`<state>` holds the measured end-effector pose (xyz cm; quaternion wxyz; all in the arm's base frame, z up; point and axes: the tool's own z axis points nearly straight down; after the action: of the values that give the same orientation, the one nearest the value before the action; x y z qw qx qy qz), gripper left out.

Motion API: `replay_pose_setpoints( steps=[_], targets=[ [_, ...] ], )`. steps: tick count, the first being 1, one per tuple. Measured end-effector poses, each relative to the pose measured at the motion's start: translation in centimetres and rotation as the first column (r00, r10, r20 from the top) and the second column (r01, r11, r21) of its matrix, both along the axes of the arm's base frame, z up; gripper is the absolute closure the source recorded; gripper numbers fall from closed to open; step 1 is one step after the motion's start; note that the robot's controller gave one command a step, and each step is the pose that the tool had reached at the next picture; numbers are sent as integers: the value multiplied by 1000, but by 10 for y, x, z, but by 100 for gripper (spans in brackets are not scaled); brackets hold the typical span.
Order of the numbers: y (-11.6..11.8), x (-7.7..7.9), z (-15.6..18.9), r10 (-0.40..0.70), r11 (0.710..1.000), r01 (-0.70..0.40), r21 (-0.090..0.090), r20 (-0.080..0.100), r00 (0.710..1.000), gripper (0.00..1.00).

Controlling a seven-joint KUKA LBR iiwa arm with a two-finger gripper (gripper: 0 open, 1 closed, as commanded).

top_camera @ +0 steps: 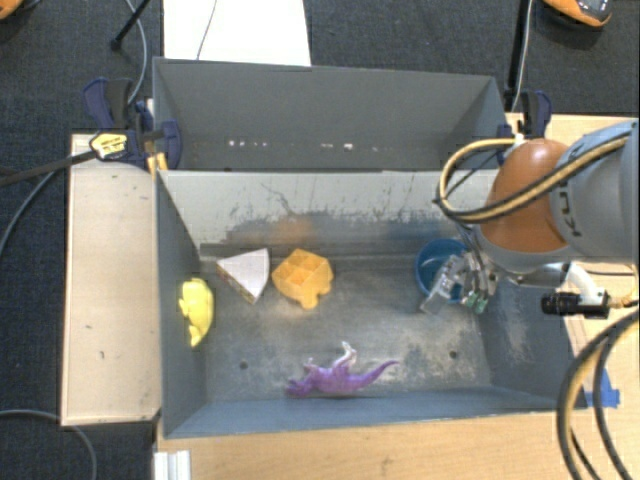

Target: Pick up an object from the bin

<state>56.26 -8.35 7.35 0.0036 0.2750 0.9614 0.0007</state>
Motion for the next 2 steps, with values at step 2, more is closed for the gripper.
replay_pose_setpoints(
  steps=[2],
  targets=[
    [0, 0, 44, 1, 1000, -1, 1, 0, 1000, 100]
  ],
)
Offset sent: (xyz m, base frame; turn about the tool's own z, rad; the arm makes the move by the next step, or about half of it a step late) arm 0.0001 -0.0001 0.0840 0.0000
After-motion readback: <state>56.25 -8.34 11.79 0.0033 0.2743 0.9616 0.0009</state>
